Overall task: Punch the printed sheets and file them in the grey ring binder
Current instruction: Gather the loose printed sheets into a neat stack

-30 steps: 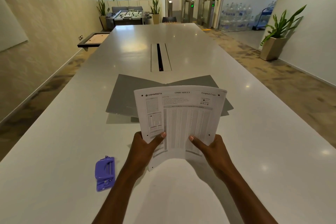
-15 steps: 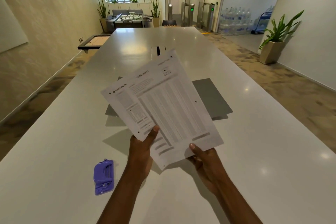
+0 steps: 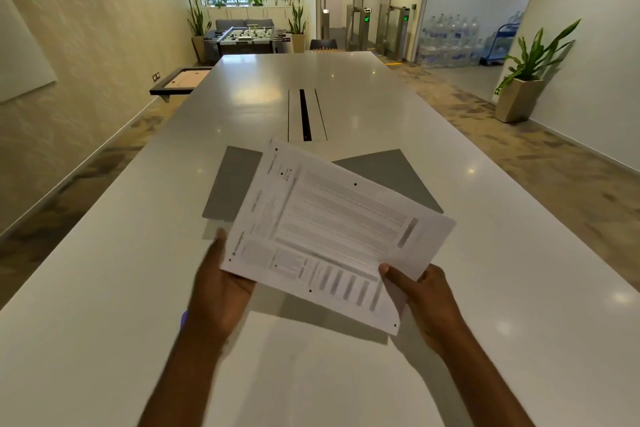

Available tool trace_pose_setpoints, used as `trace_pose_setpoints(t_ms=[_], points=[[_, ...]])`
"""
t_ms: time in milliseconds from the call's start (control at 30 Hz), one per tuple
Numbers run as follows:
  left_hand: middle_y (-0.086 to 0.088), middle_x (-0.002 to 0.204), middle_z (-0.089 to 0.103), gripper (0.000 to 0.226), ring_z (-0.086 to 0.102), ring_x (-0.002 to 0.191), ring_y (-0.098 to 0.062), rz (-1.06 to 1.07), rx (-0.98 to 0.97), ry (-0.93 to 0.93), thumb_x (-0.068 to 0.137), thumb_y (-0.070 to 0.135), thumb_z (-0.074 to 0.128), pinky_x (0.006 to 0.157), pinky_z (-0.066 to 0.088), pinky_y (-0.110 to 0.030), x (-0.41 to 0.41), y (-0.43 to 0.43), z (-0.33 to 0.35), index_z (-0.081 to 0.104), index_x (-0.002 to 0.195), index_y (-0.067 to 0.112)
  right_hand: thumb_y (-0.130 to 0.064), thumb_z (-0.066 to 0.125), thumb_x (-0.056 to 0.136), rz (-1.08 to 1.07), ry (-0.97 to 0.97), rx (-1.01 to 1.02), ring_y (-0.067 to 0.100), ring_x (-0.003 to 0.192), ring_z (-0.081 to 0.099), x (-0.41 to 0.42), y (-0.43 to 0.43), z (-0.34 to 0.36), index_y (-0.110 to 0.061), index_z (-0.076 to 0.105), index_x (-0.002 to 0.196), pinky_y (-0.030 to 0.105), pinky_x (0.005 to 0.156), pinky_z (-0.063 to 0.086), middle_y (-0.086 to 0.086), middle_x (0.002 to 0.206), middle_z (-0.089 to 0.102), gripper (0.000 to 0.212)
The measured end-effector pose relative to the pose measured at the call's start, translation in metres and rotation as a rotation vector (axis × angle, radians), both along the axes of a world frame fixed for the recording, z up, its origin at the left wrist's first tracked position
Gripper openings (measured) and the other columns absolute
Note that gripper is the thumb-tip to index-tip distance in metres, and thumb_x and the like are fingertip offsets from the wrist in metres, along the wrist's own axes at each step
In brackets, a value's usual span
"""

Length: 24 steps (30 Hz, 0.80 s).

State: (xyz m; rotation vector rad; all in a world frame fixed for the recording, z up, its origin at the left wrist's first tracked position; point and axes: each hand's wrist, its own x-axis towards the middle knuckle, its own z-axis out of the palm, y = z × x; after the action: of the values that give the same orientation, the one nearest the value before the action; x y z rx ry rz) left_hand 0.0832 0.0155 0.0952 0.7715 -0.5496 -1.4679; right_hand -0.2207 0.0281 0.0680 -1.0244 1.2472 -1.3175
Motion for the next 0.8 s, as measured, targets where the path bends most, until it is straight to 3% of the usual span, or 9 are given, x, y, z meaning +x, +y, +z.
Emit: trace_pose_setpoints(t_ms=[67,167,267,367,500,600,667,800], points=[[-0.014,0.124,0.077,0.055,0.076,0.109,-0.032,-0.076,0.026,-0.048,0.096,0.051,0.048,0.08,0.066,-0.044,0.023,0.001,0.003,0.075,0.124,0.012,-0.013,0.079,0.088,0.007,0.097,-0.002,0.026,0.091,0.079,-0.014,-0.001,0.002,-0.017,0.077,0.106,0.046,0.084,0.064,0.003,0.1,0.082,0.019],[-0.016,0.113,0.078,0.057,0.077,0.101,-0.033,-0.159,-0.007,-0.329,0.093,0.047,0.06,0.077,0.066,-0.04,0.033,0.001,0.0,0.068,0.132,0.007,-0.019,0.081,0.087,0.013,0.206,-0.011,0.027,0.089,0.079,-0.022,-0.003,-0.001,-0.013,0.078,0.111,0.052,0.084,0.064,0.002,0.101,0.082,0.025],[-0.012,0.114,0.08,0.073,0.077,0.104,-0.034,-0.175,-0.032,-0.608,0.063,0.059,0.092,0.082,0.065,-0.042,0.018,0.0,-0.008,0.074,0.12,0.016,-0.02,0.08,0.089,0.032,0.273,-0.034,0.025,0.084,0.079,-0.017,-0.002,-0.003,-0.013,0.08,0.109,0.038,0.065,0.062,0.0,0.098,0.083,0.022],[-0.002,0.116,0.081,0.042,0.077,0.107,-0.026,-0.082,-0.072,-0.729,0.075,0.04,0.087,0.09,0.062,-0.049,0.003,0.0,-0.019,0.076,0.115,0.033,-0.014,0.078,0.09,0.016,0.272,-0.063,0.015,0.076,0.079,-0.008,0.002,-0.004,-0.011,0.08,0.105,0.019,0.055,0.054,0.0,0.093,0.083,0.016],[0.005,0.105,0.082,0.044,0.08,0.094,-0.018,0.053,-0.006,-0.766,0.075,0.037,0.079,0.078,0.067,-0.037,-0.008,0.007,-0.025,0.072,0.117,0.028,-0.015,0.078,0.091,-0.024,0.274,-0.068,0.018,0.079,0.079,-0.004,0.008,-0.013,-0.014,0.081,0.1,0.03,0.061,0.061,-0.003,0.09,0.083,0.011],[-0.001,0.1,0.082,0.037,0.08,0.088,-0.024,0.107,0.03,-0.742,0.079,0.029,0.086,0.067,0.066,-0.028,-0.012,0.011,-0.032,0.073,0.112,0.021,-0.014,0.078,0.09,-0.031,0.255,-0.051,0.016,0.081,0.079,-0.003,0.012,-0.021,-0.015,0.08,0.104,0.028,0.061,0.06,-0.004,0.092,0.083,0.014],[-0.003,0.102,0.079,0.031,0.078,0.089,-0.024,0.125,0.066,-0.735,0.085,0.018,0.085,0.061,0.063,-0.021,-0.015,0.012,-0.04,0.07,0.112,0.018,-0.013,0.078,0.089,-0.035,0.248,-0.039,0.016,0.082,0.079,-0.003,0.013,-0.027,-0.015,0.08,0.106,0.031,0.064,0.062,-0.003,0.094,0.083,0.017],[-0.008,0.11,0.075,0.04,0.074,0.094,-0.021,0.107,0.083,-0.729,0.086,0.011,0.081,0.061,0.062,-0.018,-0.023,0.017,-0.051,0.065,0.122,0.008,-0.012,0.08,0.088,-0.049,0.28,-0.034,0.015,0.083,0.079,-0.002,0.014,-0.033,-0.031,0.077,0.096,0.027,0.064,0.062,-0.012,0.09,0.082,0.02]])
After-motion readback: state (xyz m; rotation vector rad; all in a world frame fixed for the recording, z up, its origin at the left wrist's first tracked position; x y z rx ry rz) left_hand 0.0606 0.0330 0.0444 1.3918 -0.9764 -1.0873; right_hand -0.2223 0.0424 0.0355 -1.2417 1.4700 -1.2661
